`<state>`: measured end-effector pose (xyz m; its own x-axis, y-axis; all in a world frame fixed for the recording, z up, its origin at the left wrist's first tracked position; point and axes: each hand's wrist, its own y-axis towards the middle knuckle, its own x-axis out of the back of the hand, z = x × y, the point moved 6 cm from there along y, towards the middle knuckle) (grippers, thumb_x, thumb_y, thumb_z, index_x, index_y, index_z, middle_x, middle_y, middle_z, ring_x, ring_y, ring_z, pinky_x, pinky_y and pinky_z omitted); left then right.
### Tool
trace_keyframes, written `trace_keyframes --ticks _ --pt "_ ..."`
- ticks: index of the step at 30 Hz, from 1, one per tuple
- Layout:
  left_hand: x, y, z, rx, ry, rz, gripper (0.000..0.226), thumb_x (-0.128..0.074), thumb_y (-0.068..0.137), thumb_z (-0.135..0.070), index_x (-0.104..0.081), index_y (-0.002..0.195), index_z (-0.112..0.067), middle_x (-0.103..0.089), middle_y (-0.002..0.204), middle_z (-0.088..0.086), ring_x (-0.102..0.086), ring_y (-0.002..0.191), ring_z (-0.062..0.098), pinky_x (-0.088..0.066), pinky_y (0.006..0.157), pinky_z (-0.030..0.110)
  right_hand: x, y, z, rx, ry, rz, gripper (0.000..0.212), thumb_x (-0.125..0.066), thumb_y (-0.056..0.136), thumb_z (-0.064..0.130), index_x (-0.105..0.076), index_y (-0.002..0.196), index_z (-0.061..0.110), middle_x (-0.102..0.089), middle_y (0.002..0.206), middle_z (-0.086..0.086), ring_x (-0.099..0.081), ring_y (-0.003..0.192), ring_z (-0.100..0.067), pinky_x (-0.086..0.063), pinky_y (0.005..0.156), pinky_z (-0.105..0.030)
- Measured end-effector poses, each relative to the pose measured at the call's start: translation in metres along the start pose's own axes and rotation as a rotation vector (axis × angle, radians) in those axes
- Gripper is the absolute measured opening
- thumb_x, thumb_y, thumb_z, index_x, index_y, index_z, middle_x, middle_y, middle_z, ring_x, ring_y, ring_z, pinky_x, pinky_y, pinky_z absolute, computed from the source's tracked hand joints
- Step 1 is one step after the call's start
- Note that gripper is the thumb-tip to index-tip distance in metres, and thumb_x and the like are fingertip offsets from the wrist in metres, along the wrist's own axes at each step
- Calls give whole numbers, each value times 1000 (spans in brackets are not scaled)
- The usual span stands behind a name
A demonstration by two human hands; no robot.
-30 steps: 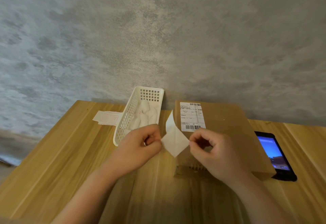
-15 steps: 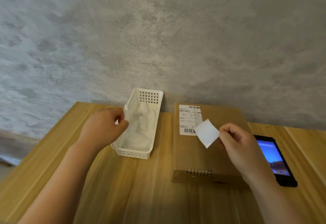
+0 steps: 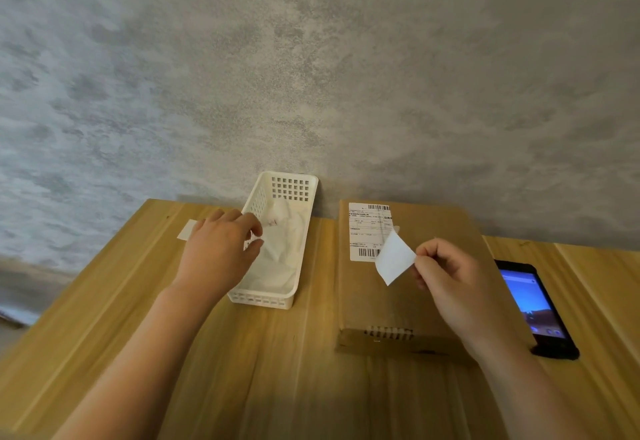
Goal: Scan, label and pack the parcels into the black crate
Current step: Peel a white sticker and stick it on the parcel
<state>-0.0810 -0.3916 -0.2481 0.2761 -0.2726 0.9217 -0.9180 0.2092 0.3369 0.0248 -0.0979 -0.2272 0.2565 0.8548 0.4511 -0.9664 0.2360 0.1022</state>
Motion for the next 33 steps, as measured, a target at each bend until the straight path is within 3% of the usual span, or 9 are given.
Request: trace_keyframes --ticks 3,7,11,14,19,22,26,30,33 --pt "21 -8 -31 -67 -214 -50 7 -61 91 -30 -64 97 -31 -59 86 -19 -54 85 9 -43 77 27 1 -4 6 11 34 -30 16 -56 95 13 -64 81 14 -66 77 5 -60 76 -12 -40 55 -15" --pt "39 -32 -97 -170 -602 44 9 -61 87 -42 -62 96 -39 -63 92 -23 -54 93 0 -39 77 11 -4 -15 17 38 129 -8 14 -56 94 9 -65 84 9 -69 80 19 -63 79 8 -45 59 -6" --pt "35 -49 -141 -304 -612 64 33 -58 81 -60 -59 106 -38 -59 101 -28 -52 98 -3 -41 82 12 -10 -26 28 123 161 4 16 -58 93 9 -65 80 15 -65 73 2 -61 69 -11 -48 60 -18" --pt "27 -53 -151 -321 -575 36 31 -60 81 -56 -59 104 -35 -57 97 -28 -49 94 -8 -39 79 12 -11 -31 27 143 172 41 14 -58 94 12 -65 83 16 -65 77 -3 -63 76 -18 -53 67 -29" --pt "22 -53 -145 -198 -684 3 9 -60 87 -38 -64 91 -32 -60 83 -24 -55 89 2 -43 72 15 -7 -37 19 114 220 45 14 -58 95 11 -67 88 19 -68 84 6 -64 81 -7 -51 66 -16" --pt "12 -48 -136 -24 -859 51 2 -64 88 -31 -65 87 -32 -63 77 -14 -58 79 4 -46 68 20 4 -37 -3 64 17 -103 11 -64 90 26 -60 101 28 -62 90 11 -60 86 -6 -50 67 -19" --pt "-1 -48 -137 150 -1134 203 4 -66 90 -24 -69 89 -24 -70 82 0 -66 81 18 -57 77 41 16 -36 -22 -37 -128 -164 26 -66 88 35 -50 107 30 -56 97 14 -57 86 -4 -48 58 -15" --pt "-4 -46 -146 187 -1237 311 9 -62 94 -20 -69 90 -15 -71 76 -6 -69 78 9 -53 74 26 26 -32 -35 -60 -124 -130 5 -58 94 30 -58 91 26 -61 92 14 -59 85 3 -51 60 -11" --pt "-10 -39 -150 179 -1136 336 16 -59 96 -27 -70 88 -19 -73 81 -3 -70 81 13 -56 76 31 35 -28 -40 -54 -153 -130 11 -55 97 28 -58 86 24 -63 89 12 -59 85 1 -49 56 -12"
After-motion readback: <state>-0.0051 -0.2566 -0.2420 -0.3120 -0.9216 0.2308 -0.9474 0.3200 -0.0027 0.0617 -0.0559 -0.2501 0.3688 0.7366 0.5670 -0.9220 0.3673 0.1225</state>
